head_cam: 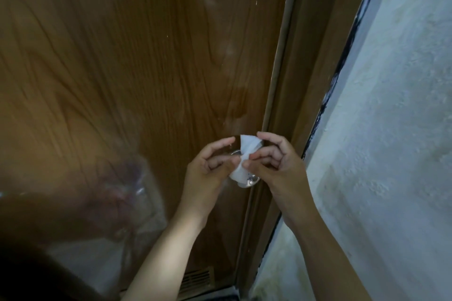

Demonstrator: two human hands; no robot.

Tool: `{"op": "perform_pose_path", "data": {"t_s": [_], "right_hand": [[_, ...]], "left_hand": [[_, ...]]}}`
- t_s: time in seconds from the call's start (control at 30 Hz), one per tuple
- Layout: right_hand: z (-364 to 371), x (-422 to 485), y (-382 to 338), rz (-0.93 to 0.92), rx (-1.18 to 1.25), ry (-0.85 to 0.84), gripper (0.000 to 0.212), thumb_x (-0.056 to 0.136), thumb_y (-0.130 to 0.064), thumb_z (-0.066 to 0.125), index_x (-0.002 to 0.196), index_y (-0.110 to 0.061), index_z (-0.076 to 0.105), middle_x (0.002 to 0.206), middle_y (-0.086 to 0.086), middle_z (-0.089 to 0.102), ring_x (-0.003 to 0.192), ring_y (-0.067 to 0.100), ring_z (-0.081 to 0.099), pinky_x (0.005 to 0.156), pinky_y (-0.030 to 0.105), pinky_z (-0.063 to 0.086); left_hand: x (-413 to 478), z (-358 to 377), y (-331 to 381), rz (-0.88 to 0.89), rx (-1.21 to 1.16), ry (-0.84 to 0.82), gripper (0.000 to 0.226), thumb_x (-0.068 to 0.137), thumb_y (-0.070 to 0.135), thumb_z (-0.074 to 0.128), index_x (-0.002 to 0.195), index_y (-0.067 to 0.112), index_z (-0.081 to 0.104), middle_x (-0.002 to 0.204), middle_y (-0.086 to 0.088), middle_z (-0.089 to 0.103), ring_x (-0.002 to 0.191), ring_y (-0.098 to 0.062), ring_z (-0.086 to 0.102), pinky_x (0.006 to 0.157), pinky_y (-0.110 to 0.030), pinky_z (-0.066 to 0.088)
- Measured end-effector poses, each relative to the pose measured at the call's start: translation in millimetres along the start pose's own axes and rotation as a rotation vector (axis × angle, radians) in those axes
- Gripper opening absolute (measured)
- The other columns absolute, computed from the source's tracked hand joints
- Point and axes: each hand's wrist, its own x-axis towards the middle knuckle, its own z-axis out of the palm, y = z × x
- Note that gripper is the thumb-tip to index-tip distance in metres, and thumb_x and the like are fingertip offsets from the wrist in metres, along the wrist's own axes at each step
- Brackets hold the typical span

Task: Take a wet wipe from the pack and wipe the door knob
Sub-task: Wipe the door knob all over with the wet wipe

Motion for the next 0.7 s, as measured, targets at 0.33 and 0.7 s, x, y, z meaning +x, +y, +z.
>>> {"op": "perform_pose_path", "data": {"t_s": [0.33, 0.7], "right_hand": [[-4, -6, 1, -0.040, -0.034, 0.088, 0.022, 0.078, -0.004, 0.068, 0.084, -0.025, 0.065, 0.080, -0.010, 0.071, 0.080, 0.007, 0.067, 0.068, 0.018, 0.056], [-10, 3, 15, -0.162, -0.570, 0.258, 0.021, 0.089, -0.007, 0.056, 0.086, -0.025, 0.067, 0.103, -0.004, 0.060, 0.087, 0.003, 0.057, 0.074, 0.005, 0.048]], "left_hand": [[-1, 2, -6, -0.027, -0.144, 0.059, 0.043, 0.063, 0.029, 0.075, 0.104, 0.025, 0.062, 0.086, -0.006, 0.076, 0.086, -0.017, 0.072, 0.067, -0.019, 0.055], [11, -6, -31, -0.165, -0.227, 0.242, 0.021, 0.081, 0.006, 0.066, 0.095, 0.020, 0.061, 0.083, -0.002, 0.075, 0.082, -0.014, 0.072, 0.063, -0.021, 0.055]]}}
